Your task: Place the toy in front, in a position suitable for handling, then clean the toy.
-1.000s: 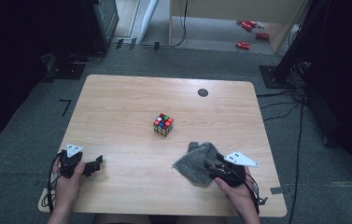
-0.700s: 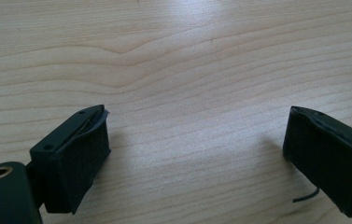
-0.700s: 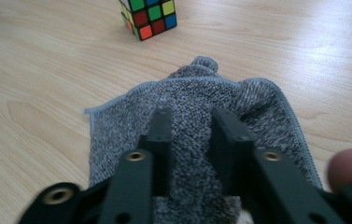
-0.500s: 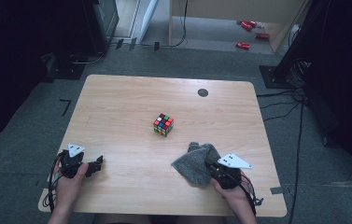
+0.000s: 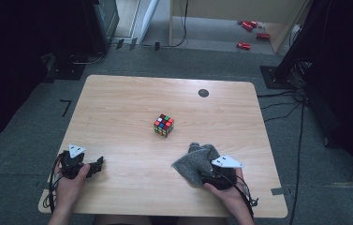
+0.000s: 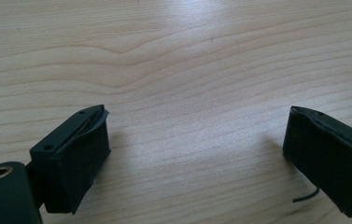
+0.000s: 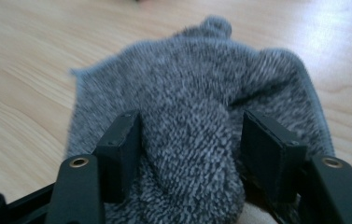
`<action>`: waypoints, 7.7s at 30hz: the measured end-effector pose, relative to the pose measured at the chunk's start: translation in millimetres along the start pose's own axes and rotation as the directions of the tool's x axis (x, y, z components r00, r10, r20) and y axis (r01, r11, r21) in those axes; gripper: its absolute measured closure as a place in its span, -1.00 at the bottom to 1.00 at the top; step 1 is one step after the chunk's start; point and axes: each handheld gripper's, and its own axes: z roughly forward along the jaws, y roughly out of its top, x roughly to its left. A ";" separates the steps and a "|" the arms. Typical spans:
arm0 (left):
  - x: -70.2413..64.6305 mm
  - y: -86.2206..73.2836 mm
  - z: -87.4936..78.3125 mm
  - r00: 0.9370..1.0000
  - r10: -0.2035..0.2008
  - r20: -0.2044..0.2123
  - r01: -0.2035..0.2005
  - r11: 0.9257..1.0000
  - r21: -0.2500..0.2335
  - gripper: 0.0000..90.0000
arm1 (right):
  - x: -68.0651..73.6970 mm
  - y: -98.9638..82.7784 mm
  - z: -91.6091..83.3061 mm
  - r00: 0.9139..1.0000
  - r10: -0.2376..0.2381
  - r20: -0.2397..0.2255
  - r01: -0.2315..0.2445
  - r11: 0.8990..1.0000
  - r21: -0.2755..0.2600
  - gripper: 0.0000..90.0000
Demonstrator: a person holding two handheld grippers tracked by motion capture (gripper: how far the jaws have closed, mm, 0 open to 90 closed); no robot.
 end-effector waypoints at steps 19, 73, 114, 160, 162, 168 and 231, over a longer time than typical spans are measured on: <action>-55.5 33.4 -9.4 0.990 0.022 0.139 -0.004 0.992 -0.126 -0.84 | -7.0 -9.2 10.2 0.998 -0.007 -0.058 0.006 1.000 -0.029 0.58; -198.1 118.9 99.3 0.960 0.210 0.182 -0.196 0.976 -0.095 -0.68 | -8.7 -12.9 11.2 0.997 -0.012 -0.082 0.008 0.999 -0.053 0.47; -152.4 58.6 15.3 0.950 0.248 0.189 -0.209 0.956 -0.204 -0.23 | -9.2 -12.6 11.4 0.996 -0.018 -0.091 0.014 0.999 -0.051 0.47; -120.8 64.9 -18.4 0.847 0.365 0.387 -0.249 0.915 -0.317 -0.23 | 5.6 33.1 2.2 0.981 -0.155 -0.117 0.151 0.988 -0.045 -0.41; -119.2 65.3 -17.4 0.848 0.361 0.389 -0.249 0.918 -0.308 -0.23 | 5.1 32.1 2.7 0.982 -0.151 -0.114 0.147 0.988 -0.039 -0.42; -117.3 63.1 -16.1 0.823 0.347 0.449 -0.226 0.926 -0.301 -0.23 | 4.9 22.4 15.6 0.981 -0.165 -0.104 0.170 0.985 0.038 -0.50; -186.5 48.7 -26.7 0.685 0.617 0.387 -0.517 0.787 -0.338 -0.23 | 58.8 60.1 -18.5 0.995 -0.101 -0.021 0.094 0.968 -0.232 0.44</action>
